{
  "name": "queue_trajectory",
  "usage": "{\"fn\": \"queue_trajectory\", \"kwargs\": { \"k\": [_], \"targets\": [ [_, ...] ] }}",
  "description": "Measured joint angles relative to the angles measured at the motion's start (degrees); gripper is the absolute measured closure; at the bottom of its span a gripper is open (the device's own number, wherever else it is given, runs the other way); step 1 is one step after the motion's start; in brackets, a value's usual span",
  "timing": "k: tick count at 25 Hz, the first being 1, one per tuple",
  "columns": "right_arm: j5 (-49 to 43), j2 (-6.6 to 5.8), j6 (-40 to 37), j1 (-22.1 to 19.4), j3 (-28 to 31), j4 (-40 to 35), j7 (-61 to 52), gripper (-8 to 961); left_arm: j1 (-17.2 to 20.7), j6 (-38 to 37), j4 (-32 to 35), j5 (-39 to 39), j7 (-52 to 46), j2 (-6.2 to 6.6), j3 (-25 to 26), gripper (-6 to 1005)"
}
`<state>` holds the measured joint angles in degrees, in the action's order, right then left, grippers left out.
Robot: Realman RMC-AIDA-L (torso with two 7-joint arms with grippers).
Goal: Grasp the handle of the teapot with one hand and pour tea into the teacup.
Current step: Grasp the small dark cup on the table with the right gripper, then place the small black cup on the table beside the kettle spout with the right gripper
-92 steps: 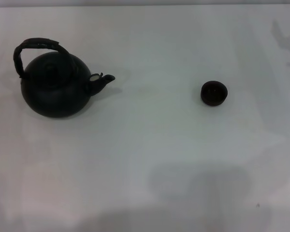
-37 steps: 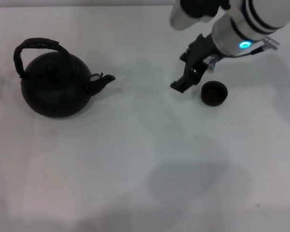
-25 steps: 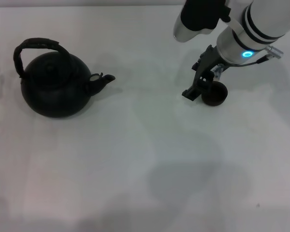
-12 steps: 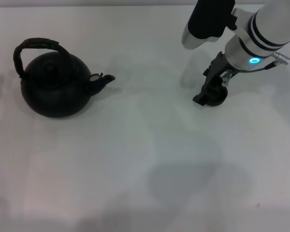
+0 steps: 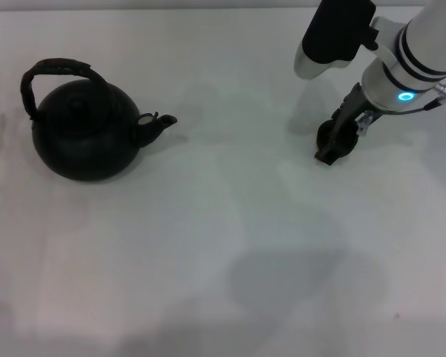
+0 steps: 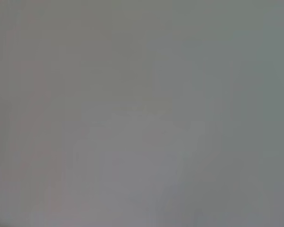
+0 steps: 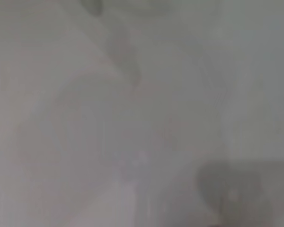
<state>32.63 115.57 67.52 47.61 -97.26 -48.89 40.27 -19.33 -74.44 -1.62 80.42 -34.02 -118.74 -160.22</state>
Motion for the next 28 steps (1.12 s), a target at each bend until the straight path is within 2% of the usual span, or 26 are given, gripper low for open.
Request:
{"fn": "queue_trajectory", "kwargs": {
  "k": [14, 19, 22, 28],
  "targets": [
    [-0.7, -0.09, 2.9, -0.1, 0.5, -0.9, -0.8, 211, -0.1, 0.0, 0.3, 0.0, 0.0, 0.00, 0.0, 400],
    [0.4, 0.16, 6.6, -0.5, 0.5, -7.0, -0.4, 218, -0.1, 0.0, 0.4, 0.0, 0.0, 0.00, 0.0, 398],
    [3.0, 0.38, 9.5, -0.4, -2.9, -11.8, -0.1, 221, -0.3, -0.1, 0.4, 0.0, 0.0, 0.00, 0.0, 398],
    [6.6, 0.60, 8.9, 1.6, -15.9, -15.3, -0.9, 213, -1.0, -0.3, 0.0, 0.1, 0.0, 0.09, 0.2, 398]
  ]
}}
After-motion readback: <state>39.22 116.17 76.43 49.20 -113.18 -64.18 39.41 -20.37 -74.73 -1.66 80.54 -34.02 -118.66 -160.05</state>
